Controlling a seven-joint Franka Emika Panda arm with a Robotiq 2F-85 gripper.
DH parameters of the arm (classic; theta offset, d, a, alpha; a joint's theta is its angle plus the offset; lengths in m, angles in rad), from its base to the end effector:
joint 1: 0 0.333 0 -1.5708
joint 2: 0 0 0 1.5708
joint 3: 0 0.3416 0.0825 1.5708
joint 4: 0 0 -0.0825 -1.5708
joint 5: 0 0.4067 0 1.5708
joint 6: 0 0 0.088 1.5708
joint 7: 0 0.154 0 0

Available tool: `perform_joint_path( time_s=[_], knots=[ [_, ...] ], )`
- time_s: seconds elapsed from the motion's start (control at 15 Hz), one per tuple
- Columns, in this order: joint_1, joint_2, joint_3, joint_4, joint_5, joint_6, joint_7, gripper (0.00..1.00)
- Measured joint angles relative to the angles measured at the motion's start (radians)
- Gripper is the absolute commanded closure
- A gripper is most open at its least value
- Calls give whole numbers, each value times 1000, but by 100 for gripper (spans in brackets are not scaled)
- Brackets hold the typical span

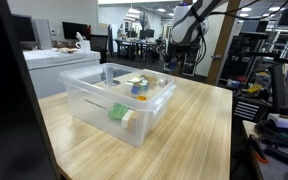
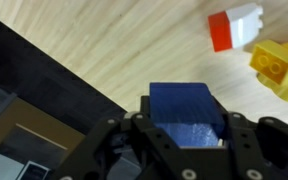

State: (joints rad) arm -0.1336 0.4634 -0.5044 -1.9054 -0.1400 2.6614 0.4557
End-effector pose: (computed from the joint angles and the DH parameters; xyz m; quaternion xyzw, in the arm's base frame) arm 0.5765 -0.4001 0.2827 0.8789 -0.4227 0.1530 0.1598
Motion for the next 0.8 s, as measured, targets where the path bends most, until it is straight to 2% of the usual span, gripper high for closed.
perform_joint_path(
  time_s=[0.13,0.33,0.6,0.8],
  knots=[
    [28,-96,13,-27,-37,20,-30,69],
    [78,-269,74,-135,-98,51,-52,69],
    [88,-470,208,-349,-111,103,-111,69],
    [90,-614,305,-523,-70,130,-203,69]
  ],
)
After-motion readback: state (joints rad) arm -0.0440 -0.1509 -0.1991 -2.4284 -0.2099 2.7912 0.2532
